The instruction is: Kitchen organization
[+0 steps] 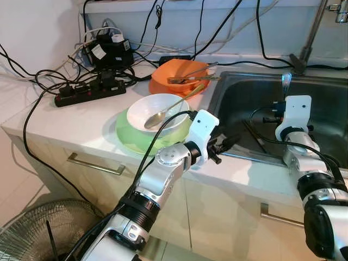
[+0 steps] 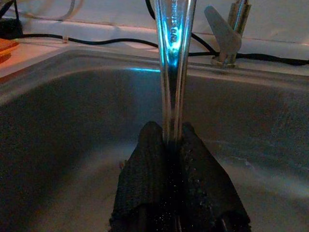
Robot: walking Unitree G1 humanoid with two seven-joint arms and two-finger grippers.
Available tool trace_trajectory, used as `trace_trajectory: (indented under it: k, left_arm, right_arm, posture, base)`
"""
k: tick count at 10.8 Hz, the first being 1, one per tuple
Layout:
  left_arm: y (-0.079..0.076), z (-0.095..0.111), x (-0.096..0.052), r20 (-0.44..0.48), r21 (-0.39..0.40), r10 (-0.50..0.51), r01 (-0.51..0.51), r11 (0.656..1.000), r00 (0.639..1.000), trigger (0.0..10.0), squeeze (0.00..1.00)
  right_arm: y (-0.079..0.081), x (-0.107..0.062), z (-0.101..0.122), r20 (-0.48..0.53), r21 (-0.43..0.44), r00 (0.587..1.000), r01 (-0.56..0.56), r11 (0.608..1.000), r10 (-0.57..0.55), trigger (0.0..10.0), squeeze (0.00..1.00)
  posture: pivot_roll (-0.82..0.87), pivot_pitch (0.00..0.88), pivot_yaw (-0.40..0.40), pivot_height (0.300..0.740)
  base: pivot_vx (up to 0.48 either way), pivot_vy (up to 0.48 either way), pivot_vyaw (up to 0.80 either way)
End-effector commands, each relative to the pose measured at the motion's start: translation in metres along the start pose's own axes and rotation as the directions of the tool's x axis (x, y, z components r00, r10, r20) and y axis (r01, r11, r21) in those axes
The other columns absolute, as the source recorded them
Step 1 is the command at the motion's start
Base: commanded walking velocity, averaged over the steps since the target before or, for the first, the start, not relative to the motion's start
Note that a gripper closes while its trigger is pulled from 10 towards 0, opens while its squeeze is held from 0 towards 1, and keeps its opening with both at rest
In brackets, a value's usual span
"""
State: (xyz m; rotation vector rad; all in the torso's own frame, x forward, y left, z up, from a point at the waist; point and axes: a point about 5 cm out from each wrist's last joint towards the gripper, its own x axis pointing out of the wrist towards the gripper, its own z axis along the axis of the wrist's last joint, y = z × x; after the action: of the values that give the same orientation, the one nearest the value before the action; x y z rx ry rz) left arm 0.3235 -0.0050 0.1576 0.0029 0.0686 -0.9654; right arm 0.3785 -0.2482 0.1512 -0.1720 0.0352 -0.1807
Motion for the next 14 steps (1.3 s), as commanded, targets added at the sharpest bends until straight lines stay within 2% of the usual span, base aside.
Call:
trace_trajectory:
  k: [1, 2, 3, 4, 5, 7, 8, 10, 12, 13, 14]
  left_arm:
    - [0.002, -0.005, -0.003, -0.035, 0.004, -0.003, 0.003, 1.000, 0.999, 10.0, 0.00]
    - [0.001, -0.007, -0.003, -0.045, 0.003, -0.006, 0.007, 1.000, 0.999, 10.0, 0.00]
    - [0.000, -0.008, -0.003, -0.051, 0.003, -0.011, 0.011, 1.000, 0.999, 10.0, 0.00]
    - [0.000, -0.008, -0.003, -0.055, 0.004, -0.015, 0.015, 1.000, 0.998, 10.0, 0.00]
    - [-0.001, -0.009, -0.003, -0.057, 0.004, -0.018, 0.018, 1.000, 0.998, 10.0, 0.00]
    - [-0.001, -0.009, -0.003, -0.057, 0.004, -0.020, 0.020, 1.000, 0.998, 10.0, 0.00]
    - [-0.002, -0.009, -0.003, -0.055, 0.006, -0.020, 0.021, 1.000, 0.998, 10.0, 0.00]
    - [0.000, -0.006, -0.003, -0.031, 0.017, -0.001, 0.002, 1.000, 1.000, 10.0, 0.00]
    - [0.004, 0.005, -0.002, 0.048, 0.040, 0.044, -0.046, 0.998, 0.998, 10.0, 0.00]
    - [0.008, 0.016, -0.003, 0.123, 0.048, 0.079, -0.085, 0.995, 0.989, 10.0, 0.00]
    - [0.009, 0.019, -0.004, 0.149, 0.053, 0.089, -0.098, 0.994, 0.985, 10.0, 0.00]
  right_arm:
    - [0.003, -0.002, -0.008, -0.029, -0.006, 1.000, -0.005, 1.000, 0.004, 10.0, 0.00]
    - [0.004, -0.002, -0.008, -0.028, 0.001, 1.000, -0.014, 1.000, 0.014, 10.0, 0.29]
    - [0.006, -0.002, -0.007, -0.025, 0.002, 1.000, -0.019, 1.000, 0.019, 10.0, 0.76]
    - [0.007, -0.002, -0.007, -0.023, 0.003, 0.999, -0.022, 1.000, 0.022, 10.0, 0.90]
    - [0.009, -0.002, -0.008, -0.022, 0.003, 0.999, -0.026, 1.000, 0.026, 10.0, 0.85]
    - [0.011, -0.002, -0.008, -0.018, 0.002, 0.999, -0.034, 0.999, 0.034, 10.0, 0.85]
    - [0.012, -0.002, -0.006, -0.010, -0.001, 0.999, -0.037, 0.999, 0.037, 10.0, 0.03]
    - [0.018, -0.001, 0.005, 0.068, 0.013, 0.996, -0.066, 0.998, 0.065, 10.0, 0.00]
    - [0.022, 0.000, 0.026, 0.198, 0.059, 0.977, -0.093, 0.994, 0.080, 10.0, 0.00]
    - [0.025, -0.003, 0.042, 0.305, 0.102, 0.949, -0.116, 0.988, 0.080, 10.0, 0.00]
    - [0.028, -0.006, 0.046, 0.339, 0.105, 0.937, -0.128, 0.986, 0.086, 10.0, 0.00]
  posture:
    - [0.06, 0.000, 0.139, 0.740]
    - [0.06, 0.000, 0.139, 0.740]
    - [0.06, 0.000, 0.139, 0.740]
    - [0.06, 0.000, 0.139, 0.740]
    - [0.06, 0.000, 0.138, 0.740]
    - [0.06, 0.000, 0.137, 0.740]
    - [0.06, 0.000, 0.136, 0.740]
    - [0.06, 0.000, 0.137, 0.740]
    - [0.05, 0.000, 0.137, 0.740]
    - [0.05, 0.000, 0.135, 0.740]
    - [0.05, 0.000, 0.135, 0.740]
  base:
    - [0.000, 0.000, 0.00]
    - [0.000, 0.000, 0.00]
    - [0.000, 0.000, 0.00]
    - [0.000, 0.000, 0.00]
    - [0.000, 0.000, 0.00]
    - [0.000, 0.000, 0.00]
    - [0.000, 0.000, 0.00]
    - [0.000, 0.000, 0.00]
    - [0.000, 0.000, 0.00]
    - [0.000, 0.000, 0.00]
    - [0.000, 0.000, 0.00]
